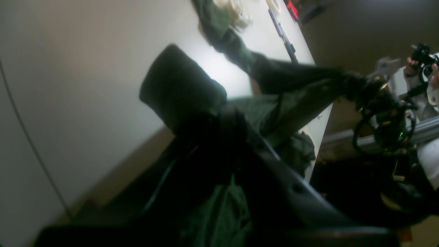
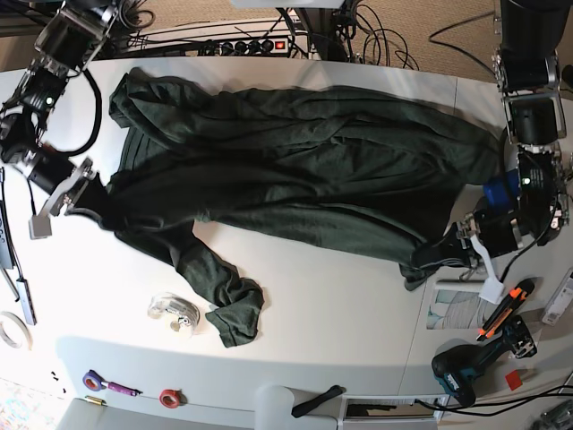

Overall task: Layout the t-shirt on the table in an organized manner, then fold the t-shirt properly
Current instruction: 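Grasp the hem corners with both grippers and pull them apart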

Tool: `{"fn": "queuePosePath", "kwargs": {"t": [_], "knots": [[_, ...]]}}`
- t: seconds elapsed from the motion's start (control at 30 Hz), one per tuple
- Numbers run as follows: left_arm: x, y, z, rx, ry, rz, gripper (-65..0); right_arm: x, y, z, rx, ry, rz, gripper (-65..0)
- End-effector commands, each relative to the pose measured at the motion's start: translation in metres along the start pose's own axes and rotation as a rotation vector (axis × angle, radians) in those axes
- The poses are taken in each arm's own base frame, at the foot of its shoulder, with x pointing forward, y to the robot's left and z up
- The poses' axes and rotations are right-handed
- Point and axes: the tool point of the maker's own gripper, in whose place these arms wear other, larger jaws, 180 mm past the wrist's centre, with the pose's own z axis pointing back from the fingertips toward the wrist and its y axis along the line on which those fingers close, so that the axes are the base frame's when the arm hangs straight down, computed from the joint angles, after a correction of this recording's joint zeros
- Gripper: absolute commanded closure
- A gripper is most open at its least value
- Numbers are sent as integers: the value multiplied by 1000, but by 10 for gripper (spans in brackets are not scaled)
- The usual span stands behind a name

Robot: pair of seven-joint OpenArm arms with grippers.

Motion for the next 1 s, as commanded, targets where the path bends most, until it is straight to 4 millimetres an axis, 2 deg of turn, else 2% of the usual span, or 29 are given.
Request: {"fn": "queuePosePath", "kwargs": {"t": [0.0, 0.17, 0.37, 0.67, 0.77, 0.8, 0.83, 0.9, 0.93, 0.97], "knots": [[23, -5, 11, -8, -59, -36, 0, 15, 6, 5, 17, -42, 29, 0], [17, 7, 33, 37, -79, -8, 0, -11, 2, 11, -1, 9, -15, 0], [-5, 20, 52, 91, -40, 21, 0, -31, 0, 17, -14, 48, -49, 0], [-35, 28, 60, 115, 5, 72, 0, -43, 0, 19, -19, 67, -73, 0], [-36, 29, 60, 117, 2, 76, 0, -47, -4, 19, -41, 88, -68, 0], [-35, 29, 60, 117, -8, 75, -29, -48, -5, 19, -48, 94, -66, 0], [-32, 29, 60, 118, -22, 74, -105, -49, -5, 19, -50, 96, -65, -43], [-31, 30, 60, 123, -31, 72, -234, -49, -5, 20, -50, 96, -65, -190], [-30, 31, 60, 129, -35, 70, -272, -49, -5, 19, -50, 96, -66, -242], [-29, 32, 60, 134, -38, 68, -288, -49, -5, 19, -50, 96, -65, -262]]}}
